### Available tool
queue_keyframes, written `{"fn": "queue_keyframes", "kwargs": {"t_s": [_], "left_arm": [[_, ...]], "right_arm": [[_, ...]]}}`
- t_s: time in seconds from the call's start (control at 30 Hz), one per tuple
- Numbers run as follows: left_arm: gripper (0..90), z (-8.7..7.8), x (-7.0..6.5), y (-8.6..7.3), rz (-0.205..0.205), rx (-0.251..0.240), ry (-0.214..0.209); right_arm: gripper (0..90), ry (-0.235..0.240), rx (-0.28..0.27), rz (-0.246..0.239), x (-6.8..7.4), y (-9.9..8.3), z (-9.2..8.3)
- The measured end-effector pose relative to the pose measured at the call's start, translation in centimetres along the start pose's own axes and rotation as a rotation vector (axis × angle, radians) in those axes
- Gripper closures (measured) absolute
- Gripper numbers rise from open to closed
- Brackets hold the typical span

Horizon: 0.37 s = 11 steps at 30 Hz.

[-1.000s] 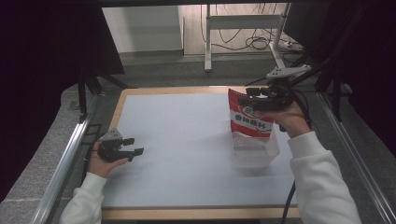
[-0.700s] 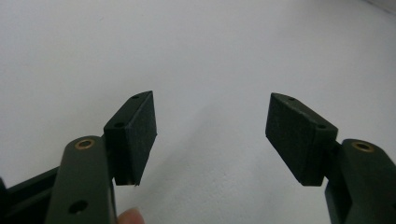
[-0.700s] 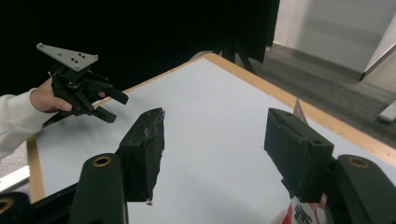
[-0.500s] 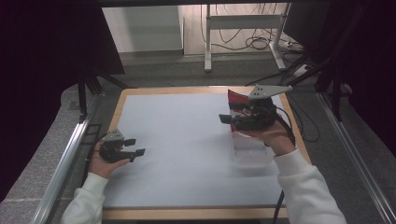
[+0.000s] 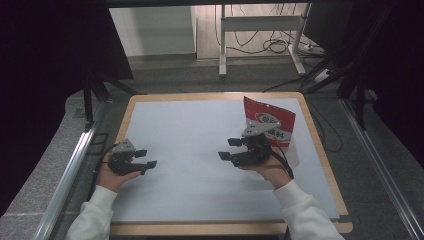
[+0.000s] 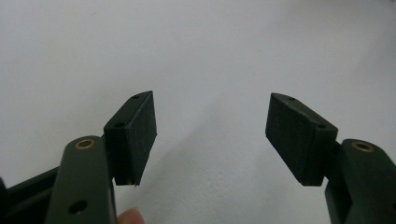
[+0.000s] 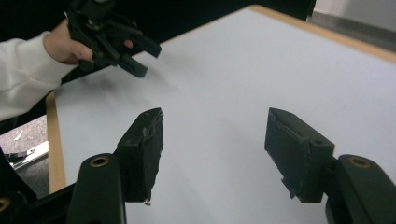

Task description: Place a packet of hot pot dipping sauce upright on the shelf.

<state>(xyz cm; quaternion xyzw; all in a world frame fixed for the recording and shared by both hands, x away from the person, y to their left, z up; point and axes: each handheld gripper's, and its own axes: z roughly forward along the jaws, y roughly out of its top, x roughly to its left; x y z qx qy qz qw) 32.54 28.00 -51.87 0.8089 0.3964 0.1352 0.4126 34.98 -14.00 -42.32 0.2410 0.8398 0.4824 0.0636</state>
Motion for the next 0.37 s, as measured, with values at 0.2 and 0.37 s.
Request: {"fn": "queue_keyframes", "kwargs": {"t_s": [0.2,0.37], "left_arm": [[33.2,-0.06,-0.04,-0.01,0.003,-0.001,0.002],[33.1,-0.05,-0.17,-0.01,0.007,-0.001,-0.001]], "right_arm": [[36.7,0.002,-0.001,0.002,0.09,-0.19,0.47],[32.9,-0.009,-0.004,0.017,0.26,-0.66,0.79]]}}
